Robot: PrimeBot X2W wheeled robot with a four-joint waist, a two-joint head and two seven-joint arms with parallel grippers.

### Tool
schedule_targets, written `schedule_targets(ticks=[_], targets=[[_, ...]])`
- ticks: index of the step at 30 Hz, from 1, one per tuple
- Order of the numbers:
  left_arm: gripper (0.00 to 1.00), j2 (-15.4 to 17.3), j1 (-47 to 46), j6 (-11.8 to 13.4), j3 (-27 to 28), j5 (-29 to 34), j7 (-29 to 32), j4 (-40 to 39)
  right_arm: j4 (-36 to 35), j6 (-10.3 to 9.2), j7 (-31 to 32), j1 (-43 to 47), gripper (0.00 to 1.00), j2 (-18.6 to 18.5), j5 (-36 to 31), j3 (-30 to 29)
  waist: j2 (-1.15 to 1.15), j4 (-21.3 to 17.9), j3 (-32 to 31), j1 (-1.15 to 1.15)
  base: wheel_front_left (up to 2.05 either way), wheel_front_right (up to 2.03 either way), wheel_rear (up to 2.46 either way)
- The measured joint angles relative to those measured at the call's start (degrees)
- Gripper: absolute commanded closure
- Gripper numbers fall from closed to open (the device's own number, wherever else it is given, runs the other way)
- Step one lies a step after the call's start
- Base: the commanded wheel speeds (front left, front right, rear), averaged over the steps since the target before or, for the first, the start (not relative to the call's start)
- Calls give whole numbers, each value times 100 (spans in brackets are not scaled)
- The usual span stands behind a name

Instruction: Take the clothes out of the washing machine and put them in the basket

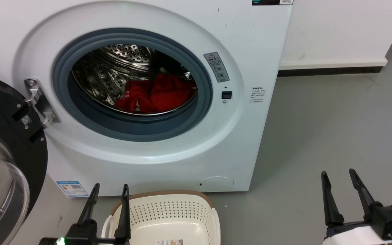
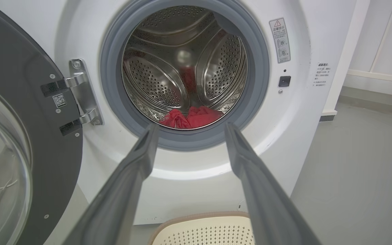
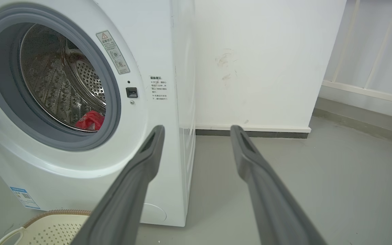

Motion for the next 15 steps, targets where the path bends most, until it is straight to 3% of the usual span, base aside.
schedule_targets(ticks=[7, 15], targets=[[0, 68, -244, -37, 112, 79, -1, 203, -19, 0, -1, -90, 0, 1, 42, -32, 0, -152, 324, 0, 0, 0, 0], [0, 527, -1738, -283, 286, 42, -2, 879, -86, -1, -2, -546, 0, -2, 52, 26, 0, -392, 1198, 0, 0, 0, 0]])
